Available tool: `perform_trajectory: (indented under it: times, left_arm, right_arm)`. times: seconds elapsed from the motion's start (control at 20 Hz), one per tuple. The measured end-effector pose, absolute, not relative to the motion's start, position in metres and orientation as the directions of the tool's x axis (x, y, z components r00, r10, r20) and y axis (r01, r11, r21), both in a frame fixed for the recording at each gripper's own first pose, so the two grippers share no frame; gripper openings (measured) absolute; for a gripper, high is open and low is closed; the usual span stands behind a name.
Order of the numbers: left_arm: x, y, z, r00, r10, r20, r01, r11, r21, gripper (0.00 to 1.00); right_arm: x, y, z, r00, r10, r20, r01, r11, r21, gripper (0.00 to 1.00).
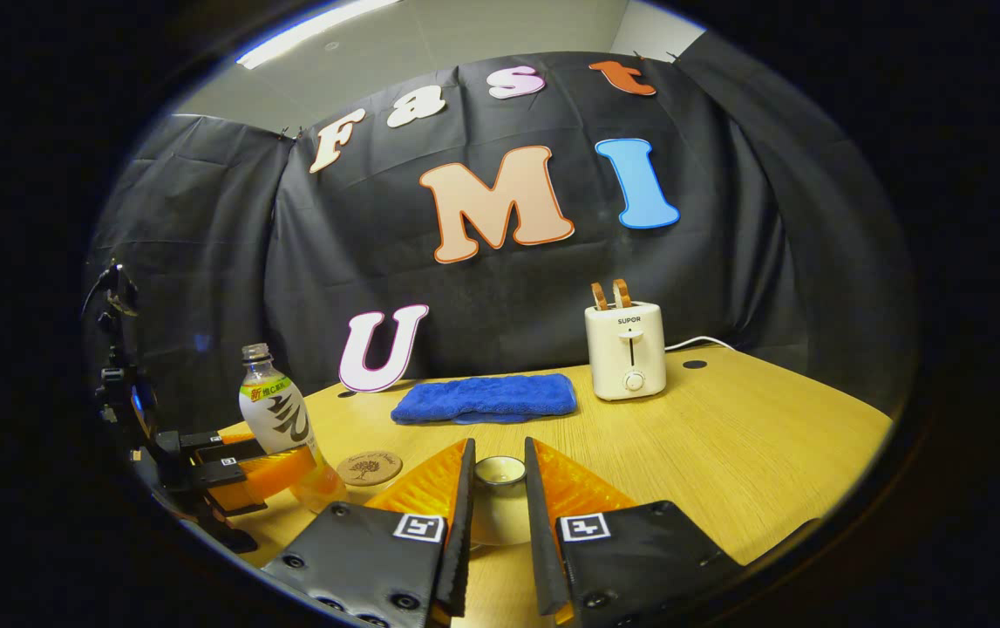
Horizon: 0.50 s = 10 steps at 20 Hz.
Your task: Open the teacup lid with one hand, grasp the water bottle and pour water into the teacup with the other hand; after pouring, place the water bottle on the coaster and then close the teacup lid.
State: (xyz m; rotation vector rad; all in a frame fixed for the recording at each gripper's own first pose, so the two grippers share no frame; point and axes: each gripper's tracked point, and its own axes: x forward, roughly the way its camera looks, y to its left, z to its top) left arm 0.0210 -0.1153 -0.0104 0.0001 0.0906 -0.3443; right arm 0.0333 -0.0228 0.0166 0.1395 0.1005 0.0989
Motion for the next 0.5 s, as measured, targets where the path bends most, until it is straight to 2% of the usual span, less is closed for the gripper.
perform_trajectory:
  times: [0.15,0.2,0.25,0.3,0.35,0.4,0.5]
  left_arm:
    - [0.025,-0.115,-0.011,0.937,-0.334,-0.101,0.338,0.94,0.031,0.61]
    - [0.028,-0.112,-0.012,0.941,-0.319,-0.115,0.327,0.943,0.06,0.6]
    - [0.031,-0.106,-0.012,0.948,-0.292,-0.124,0.304,0.948,0.092,0.6]
    - [0.034,-0.101,-0.011,0.954,-0.269,-0.132,0.286,0.95,0.129,0.6]
    - [0.037,-0.098,-0.011,0.958,-0.25,-0.139,0.272,0.947,0.17,0.6]
    - [0.04,-0.095,-0.009,0.961,-0.234,-0.145,0.261,0.942,0.211,0.6]
    - [0.044,-0.093,-0.009,0.966,-0.211,-0.148,0.246,0.924,0.291,0.61]
  right_arm:
    - [0.031,-0.032,0.016,0.991,0.093,-0.094,-0.079,0.986,0.145,0.34]
    - [0.029,-0.035,0.014,0.992,0.085,-0.096,-0.071,0.988,0.139,0.31]
    - [0.03,-0.04,0.012,0.993,0.073,-0.095,-0.061,0.99,0.126,0.34]
    - [0.029,-0.044,0.01,0.993,0.063,-0.095,-0.052,0.992,0.117,0.31]
    - [0.029,-0.046,0.007,0.993,0.06,-0.099,-0.049,0.992,0.116,0.34]
    - [0.027,-0.048,0.004,0.993,0.061,-0.105,-0.048,0.991,0.123,0.31]
    - [0.026,-0.054,0.001,0.993,0.051,-0.111,-0.036,0.99,0.136,0.34]
